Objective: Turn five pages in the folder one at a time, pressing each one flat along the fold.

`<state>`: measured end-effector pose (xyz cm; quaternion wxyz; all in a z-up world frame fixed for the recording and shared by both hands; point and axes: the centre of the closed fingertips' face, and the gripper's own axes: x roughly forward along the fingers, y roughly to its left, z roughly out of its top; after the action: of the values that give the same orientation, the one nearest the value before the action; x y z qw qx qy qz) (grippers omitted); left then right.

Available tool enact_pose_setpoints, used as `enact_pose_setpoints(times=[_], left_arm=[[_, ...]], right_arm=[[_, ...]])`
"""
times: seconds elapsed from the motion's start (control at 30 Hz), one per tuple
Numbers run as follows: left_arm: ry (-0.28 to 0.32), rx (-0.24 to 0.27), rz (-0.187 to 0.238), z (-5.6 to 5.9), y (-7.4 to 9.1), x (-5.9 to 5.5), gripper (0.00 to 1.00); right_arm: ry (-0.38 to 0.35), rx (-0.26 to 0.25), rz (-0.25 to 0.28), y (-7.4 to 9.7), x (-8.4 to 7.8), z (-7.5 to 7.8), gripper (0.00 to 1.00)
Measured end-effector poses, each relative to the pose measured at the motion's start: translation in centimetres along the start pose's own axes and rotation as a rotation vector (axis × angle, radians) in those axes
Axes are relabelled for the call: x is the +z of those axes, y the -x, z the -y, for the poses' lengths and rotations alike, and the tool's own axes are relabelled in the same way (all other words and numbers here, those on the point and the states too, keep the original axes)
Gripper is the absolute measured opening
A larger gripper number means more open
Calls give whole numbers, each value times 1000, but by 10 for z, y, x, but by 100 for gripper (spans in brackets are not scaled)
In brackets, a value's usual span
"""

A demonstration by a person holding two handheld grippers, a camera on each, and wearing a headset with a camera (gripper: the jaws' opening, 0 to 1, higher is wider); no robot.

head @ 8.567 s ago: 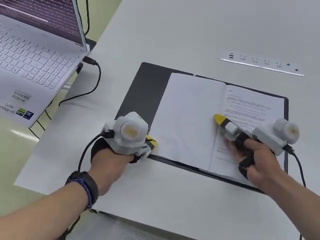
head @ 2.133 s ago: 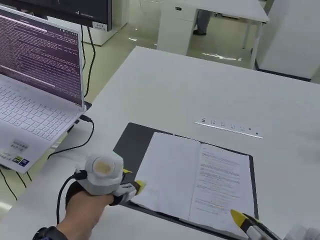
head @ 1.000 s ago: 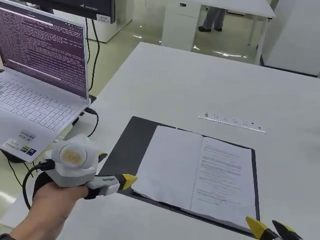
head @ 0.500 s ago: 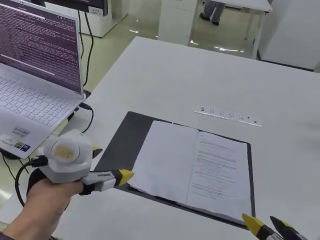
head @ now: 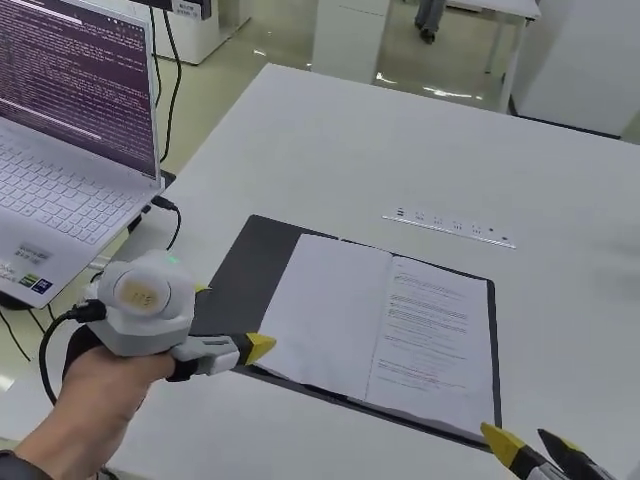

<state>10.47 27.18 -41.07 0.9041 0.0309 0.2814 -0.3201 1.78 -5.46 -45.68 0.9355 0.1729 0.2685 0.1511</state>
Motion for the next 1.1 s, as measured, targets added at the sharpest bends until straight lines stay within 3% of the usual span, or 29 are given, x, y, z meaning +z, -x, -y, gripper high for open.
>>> enact_pose_setpoints(times=[0.7, 1.1], left_arm=[[-55, -110, 14, 43, -37, 27, 66], [-107, -218, -9, 89, -74, 36, 65]], right_arm=[[-4, -14, -2, 7, -1, 2, 66], [-20, -26, 2, 13, -1, 7, 66]])
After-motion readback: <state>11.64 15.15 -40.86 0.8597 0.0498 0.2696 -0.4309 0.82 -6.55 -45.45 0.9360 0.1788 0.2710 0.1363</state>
